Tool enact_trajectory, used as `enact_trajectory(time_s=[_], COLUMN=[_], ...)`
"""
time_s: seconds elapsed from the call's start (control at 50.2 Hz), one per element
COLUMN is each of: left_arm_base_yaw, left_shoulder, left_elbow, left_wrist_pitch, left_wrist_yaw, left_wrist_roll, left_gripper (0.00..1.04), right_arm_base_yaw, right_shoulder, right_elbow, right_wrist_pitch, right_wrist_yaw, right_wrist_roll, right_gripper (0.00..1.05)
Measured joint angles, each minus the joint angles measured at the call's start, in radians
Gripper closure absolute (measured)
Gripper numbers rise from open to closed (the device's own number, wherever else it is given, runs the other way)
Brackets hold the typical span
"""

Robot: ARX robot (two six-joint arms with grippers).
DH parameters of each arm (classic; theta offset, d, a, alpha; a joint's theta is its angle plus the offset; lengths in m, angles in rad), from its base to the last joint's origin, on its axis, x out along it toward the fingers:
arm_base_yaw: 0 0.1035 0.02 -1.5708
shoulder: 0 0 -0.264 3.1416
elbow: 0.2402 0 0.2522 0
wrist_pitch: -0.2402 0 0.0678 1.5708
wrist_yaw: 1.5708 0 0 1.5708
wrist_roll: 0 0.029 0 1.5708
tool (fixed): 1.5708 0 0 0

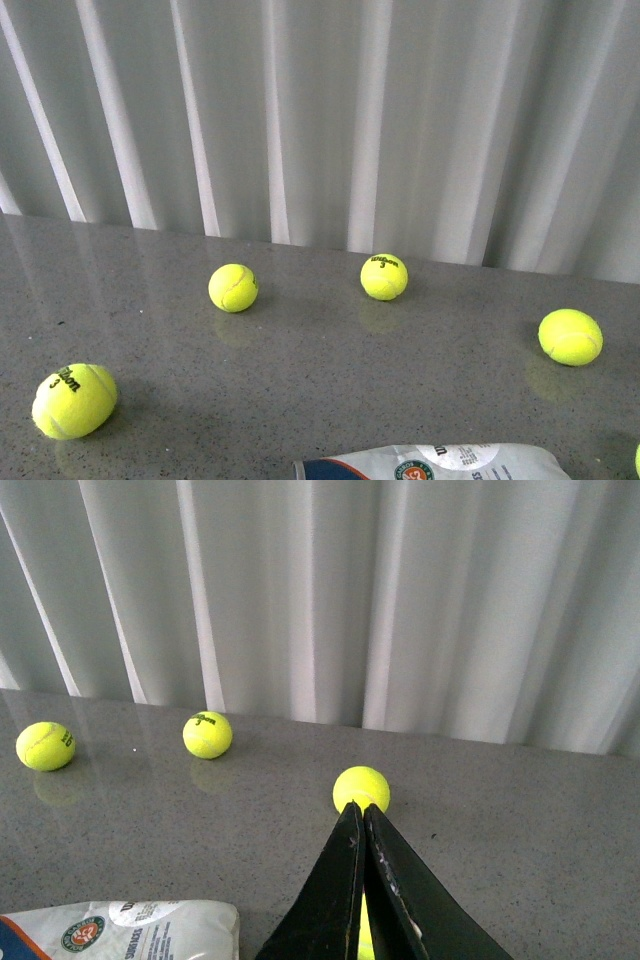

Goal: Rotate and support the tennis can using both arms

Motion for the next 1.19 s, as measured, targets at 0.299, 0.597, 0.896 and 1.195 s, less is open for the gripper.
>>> enact_trajectory(time_s=[0.299, 0.597, 0.896, 1.195], left_arm_base_yaw=[0.0, 0.0, 0.103, -0.172], left_shoulder=[0.0, 0.0, 0.315, 1.068], left_elbow=[0.0, 0.0, 0.208, 0.624], left_wrist_pitch=[0.0, 0.0, -0.199, 0.147], left_wrist_yaw=[0.0, 0.0, 0.334, 0.386], left_wrist_roll=[0.0, 0.0, -0.177, -0.298], left_gripper=[0.07, 0.07, 0.07, 0.07], right_arm_base_yaw=[0.0, 0.0, 0.001, 0.001], right_shoulder=[0.0, -0.001, -0.001, -0.001], right_elbow=[0.0, 0.0, 0.0, 0.0], right_wrist_pitch=[-0.001, -0.001, -0.001, -0.001], right_wrist_yaw=[0.0, 0.0, -0.002, 0.0], right_wrist_roll=[0.0, 0.0, 0.0, 0.001], right_gripper=[1.01, 0.65, 0.07, 0.07])
